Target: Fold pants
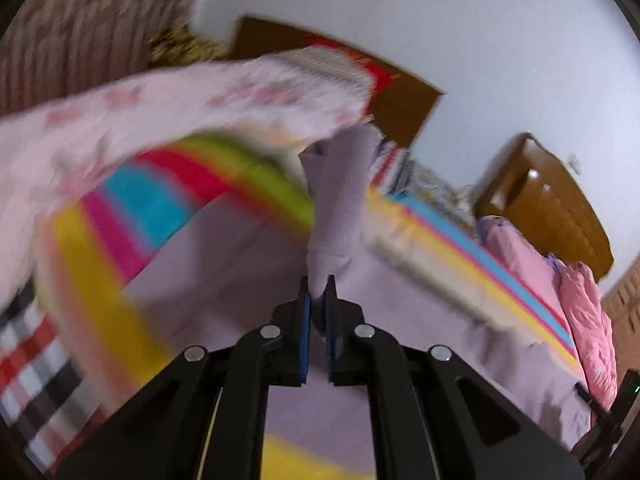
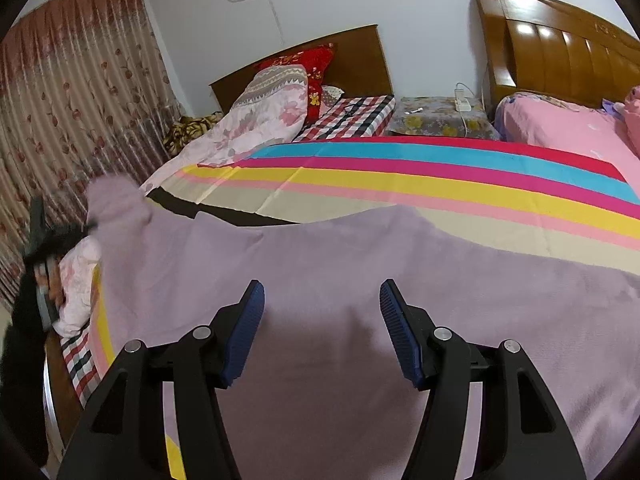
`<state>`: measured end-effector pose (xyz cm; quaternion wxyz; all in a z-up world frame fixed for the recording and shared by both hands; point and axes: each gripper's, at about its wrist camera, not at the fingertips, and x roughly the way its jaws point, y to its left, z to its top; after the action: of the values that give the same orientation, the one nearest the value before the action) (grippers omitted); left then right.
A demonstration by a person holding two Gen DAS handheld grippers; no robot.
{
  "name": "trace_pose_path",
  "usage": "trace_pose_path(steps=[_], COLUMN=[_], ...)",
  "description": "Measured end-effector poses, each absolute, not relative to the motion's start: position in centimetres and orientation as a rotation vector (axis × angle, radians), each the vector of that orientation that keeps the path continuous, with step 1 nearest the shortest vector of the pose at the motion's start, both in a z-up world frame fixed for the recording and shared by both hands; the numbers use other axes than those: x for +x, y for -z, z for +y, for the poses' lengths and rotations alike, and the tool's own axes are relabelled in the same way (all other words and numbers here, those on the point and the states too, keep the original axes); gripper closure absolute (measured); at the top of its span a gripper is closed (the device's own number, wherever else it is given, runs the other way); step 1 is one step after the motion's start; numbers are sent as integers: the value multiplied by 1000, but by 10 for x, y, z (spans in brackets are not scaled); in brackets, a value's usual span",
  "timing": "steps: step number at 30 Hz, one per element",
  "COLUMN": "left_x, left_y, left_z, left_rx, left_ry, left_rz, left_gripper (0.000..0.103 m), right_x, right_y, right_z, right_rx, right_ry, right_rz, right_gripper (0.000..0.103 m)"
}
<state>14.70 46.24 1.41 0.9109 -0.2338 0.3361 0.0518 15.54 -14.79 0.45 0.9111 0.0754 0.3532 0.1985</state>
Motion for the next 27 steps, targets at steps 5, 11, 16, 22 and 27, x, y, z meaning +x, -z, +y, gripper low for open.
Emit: trace_pose_path(steps=[5, 11, 16, 22, 27], left_x=[122, 127, 116, 118, 118], left_y=[43, 46, 57, 66, 65], left_z=[489, 481, 490, 503, 513], left_rx=[-615, -704, -815, -879, -931], left_ry=[19, 89, 79, 62, 46], left_rz=[676, 582, 554, 535, 492], left_gripper=[95, 74, 74, 74, 74], right_x=[177, 232, 286, 342, 363], right_y=[-23, -49, -44, -19, 7], right_z=[-97, 26, 139, 263, 328], right_rx=[37, -212, -321, -378, -394], right_ry=[-526, -793, -1007, -1188, -1281], right_rz=[751, 720, 802, 905, 963], right_gripper=[43, 43, 43, 50, 62])
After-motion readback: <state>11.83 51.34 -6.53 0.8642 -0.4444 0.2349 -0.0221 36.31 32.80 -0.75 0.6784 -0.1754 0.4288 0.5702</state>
